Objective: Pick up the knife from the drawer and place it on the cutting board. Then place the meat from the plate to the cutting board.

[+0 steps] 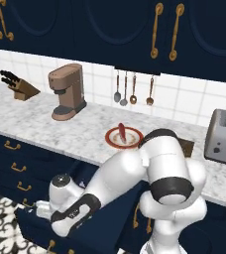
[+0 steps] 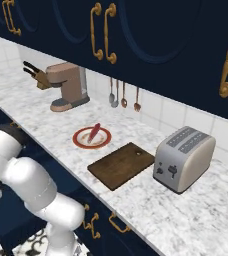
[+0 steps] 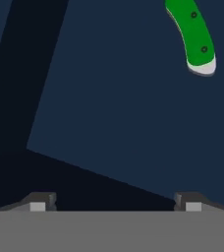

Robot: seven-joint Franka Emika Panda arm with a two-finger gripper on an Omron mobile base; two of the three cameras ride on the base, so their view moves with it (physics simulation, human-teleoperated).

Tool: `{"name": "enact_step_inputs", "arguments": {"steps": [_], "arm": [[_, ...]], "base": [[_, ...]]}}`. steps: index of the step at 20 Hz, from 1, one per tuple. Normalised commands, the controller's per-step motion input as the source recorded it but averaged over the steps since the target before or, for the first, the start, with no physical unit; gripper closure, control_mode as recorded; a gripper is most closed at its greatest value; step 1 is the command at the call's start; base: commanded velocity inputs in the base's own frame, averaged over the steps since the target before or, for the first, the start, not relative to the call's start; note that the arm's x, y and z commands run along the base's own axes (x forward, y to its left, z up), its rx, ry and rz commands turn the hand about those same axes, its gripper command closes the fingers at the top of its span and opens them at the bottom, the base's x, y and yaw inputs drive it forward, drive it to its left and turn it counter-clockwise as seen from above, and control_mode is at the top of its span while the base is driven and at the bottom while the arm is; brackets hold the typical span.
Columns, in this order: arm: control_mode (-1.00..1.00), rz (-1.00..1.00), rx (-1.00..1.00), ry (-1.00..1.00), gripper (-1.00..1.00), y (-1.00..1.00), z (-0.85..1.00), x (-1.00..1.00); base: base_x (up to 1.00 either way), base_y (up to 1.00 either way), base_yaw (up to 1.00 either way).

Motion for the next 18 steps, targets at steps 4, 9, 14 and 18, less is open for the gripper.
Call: {"name": "enact_step_inputs", "arguments": {"steps": [4, 9, 14, 18], "arm": [[-1.0, 0.0, 0.01, -0.14, -1.0, -0.19, 0.78, -0.26], [-1.0, 0.01, 0.06, -0.17, -1.0, -0.78, 0.92, 0.11], [-1.0, 0.06, 0.0, 0.0, -1.0, -0.87, 0.02, 0.0], [-1.0, 0.17, -0.01, 0.01, -1.0, -0.1, -0.45, 0.47]], "base": [[0.0, 0.0, 0.0], [0.0, 0.0, 0.0], [0.0, 0.0, 0.0], [0.0, 0.0, 0.0]]}}
